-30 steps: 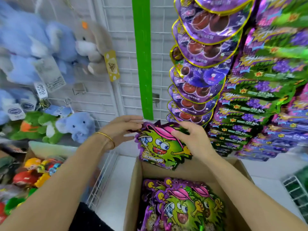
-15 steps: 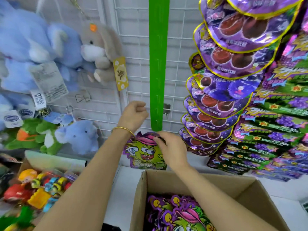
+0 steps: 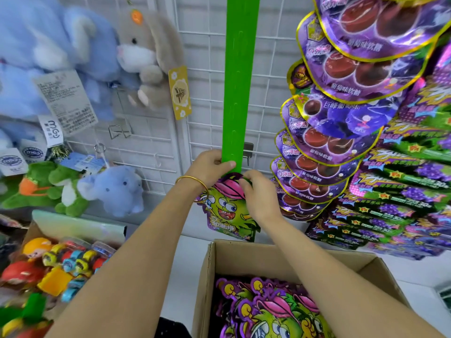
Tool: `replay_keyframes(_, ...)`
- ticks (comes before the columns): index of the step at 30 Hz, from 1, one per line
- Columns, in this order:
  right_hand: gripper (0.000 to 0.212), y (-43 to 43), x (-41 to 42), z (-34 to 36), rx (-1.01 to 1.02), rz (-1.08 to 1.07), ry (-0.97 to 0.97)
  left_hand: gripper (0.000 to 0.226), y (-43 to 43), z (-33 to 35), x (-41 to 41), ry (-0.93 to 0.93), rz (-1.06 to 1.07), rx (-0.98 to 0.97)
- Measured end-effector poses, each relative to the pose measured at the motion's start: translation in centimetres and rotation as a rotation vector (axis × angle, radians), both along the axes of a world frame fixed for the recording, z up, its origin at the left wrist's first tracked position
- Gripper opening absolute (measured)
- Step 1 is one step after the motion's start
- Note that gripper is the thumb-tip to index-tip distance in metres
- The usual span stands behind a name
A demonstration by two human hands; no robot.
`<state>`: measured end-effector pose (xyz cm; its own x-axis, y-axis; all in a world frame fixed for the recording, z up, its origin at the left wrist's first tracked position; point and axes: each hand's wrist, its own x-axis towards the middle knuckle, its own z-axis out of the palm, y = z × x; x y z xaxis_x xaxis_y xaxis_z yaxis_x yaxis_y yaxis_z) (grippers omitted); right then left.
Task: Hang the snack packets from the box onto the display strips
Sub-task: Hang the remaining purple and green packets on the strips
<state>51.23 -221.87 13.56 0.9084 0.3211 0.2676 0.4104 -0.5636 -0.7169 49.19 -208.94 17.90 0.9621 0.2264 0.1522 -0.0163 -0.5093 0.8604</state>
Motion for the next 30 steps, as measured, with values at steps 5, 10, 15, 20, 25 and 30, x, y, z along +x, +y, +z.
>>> replay_keyframes(5, 0.015, 0.5, -0.3, -0.1, -0.004, -0.047, -0.020, 0.029, 0.6, -0.1, -0.5, 0.064, 0.034, 0.052)
replay_keyframes(10, 0.019, 1.1, -1.0, 0.2, -0.102, -0.052, -0.035, 0.045, 0.8, 0.0, -0.8, 0.094, 0.067, 0.098)
replay_keyframes(15, 0.018, 1.3, -1.2, 0.3, -0.205, -0.038, 0.008, 0.047, 1.1, 0.0, -0.8, 0.095, 0.095, 0.070)
replay_keyframes(20, 0.019, 1.2, -1.6, -0.2, -0.251, -0.001, -0.025, 0.045, 1.0, -0.1, -1.1, 0.106, 0.098, 0.075)
replay_keyframes(25, 0.022, -0.2, -3.0, -2.0, -0.382, 0.109, -0.129, 0.046, 1.4, -0.2, -1.1, 0.101, 0.088, 0.089)
replay_keyframes(30, 0.021, -0.4, -2.9, -0.8, -0.233, -0.019, -0.210, 0.049, 1.3, -0.1, -1.3, 0.111, 0.075, 0.095)
